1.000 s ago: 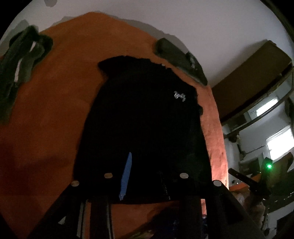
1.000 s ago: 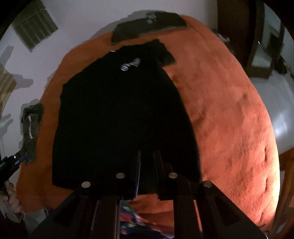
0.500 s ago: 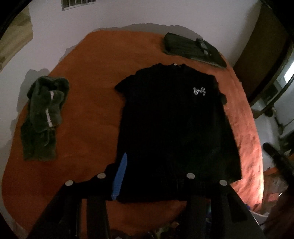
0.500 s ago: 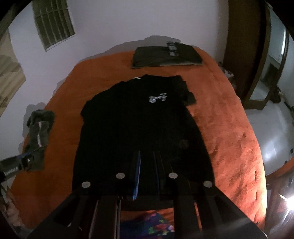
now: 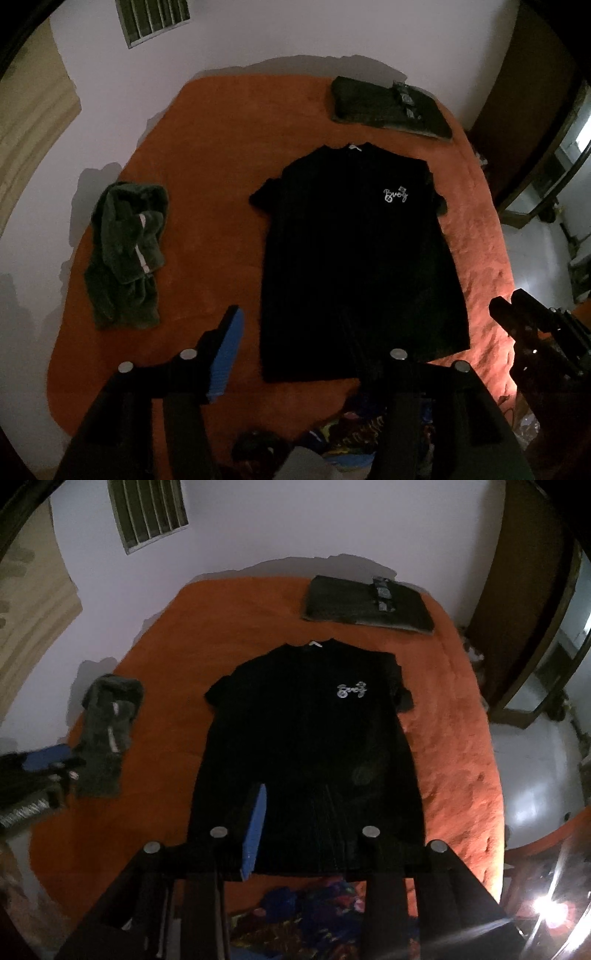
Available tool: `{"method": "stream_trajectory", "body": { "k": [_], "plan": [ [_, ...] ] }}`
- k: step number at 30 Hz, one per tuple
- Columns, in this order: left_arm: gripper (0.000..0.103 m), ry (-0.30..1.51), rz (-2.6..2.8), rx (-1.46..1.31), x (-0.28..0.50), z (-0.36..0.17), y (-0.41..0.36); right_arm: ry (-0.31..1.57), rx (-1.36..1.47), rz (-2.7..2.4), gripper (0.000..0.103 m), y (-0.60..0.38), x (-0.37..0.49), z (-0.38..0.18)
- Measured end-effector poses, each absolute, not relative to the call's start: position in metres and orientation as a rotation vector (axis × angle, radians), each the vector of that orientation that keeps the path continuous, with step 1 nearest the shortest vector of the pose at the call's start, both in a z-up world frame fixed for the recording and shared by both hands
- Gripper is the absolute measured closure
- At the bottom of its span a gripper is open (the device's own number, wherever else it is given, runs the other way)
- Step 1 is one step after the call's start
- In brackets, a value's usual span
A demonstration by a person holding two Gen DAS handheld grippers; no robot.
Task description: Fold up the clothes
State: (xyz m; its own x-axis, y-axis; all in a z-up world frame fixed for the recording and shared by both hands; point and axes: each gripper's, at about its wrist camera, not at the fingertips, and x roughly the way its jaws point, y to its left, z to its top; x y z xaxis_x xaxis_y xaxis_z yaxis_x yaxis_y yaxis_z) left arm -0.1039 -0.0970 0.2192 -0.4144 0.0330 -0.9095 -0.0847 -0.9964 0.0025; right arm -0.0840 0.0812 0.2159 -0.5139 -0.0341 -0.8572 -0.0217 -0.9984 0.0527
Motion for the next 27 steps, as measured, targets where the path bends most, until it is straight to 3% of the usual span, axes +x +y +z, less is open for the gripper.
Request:
{"method": "stream_trajectory", "body": {
  "k": [3,7,15,19,23,27],
  "plan": [
    [0.042,0.150,2.556,-1.668,-0.118,0.213,-0.092,-0.113,1.580,-2.685,0.070,0.080,-0.100,0.223],
    [0.034,0.188,2.581,-1.706,-0.164,0.186,-0.096,-0.086,1.594,-2.684,0.058,0.084,-0.149,0.203],
    [0.033,-0.051,2.539,-1.946,-0.380,0.061,-0.140,-0.254,1.701,-2.691,0.058,0.171,-0.373,0.058],
    [0.033,-0.114,2.542,-2.025,-0.498,-0.009,-0.143,-0.209,1.709,-2.734,0.058,0.236,-0.496,-0.006],
    [0.033,-0.113,2.455,-2.109,-0.568,-0.066,-0.129,-0.271,1.666,-2.747,0.058,0.305,-0.539,-0.034],
    [0.033,-0.324,2.358,-2.117,-0.599,-0.088,-0.128,-0.184,1.791,-2.726,0.058,0.358,-0.553,-0.056]
  ]
}}
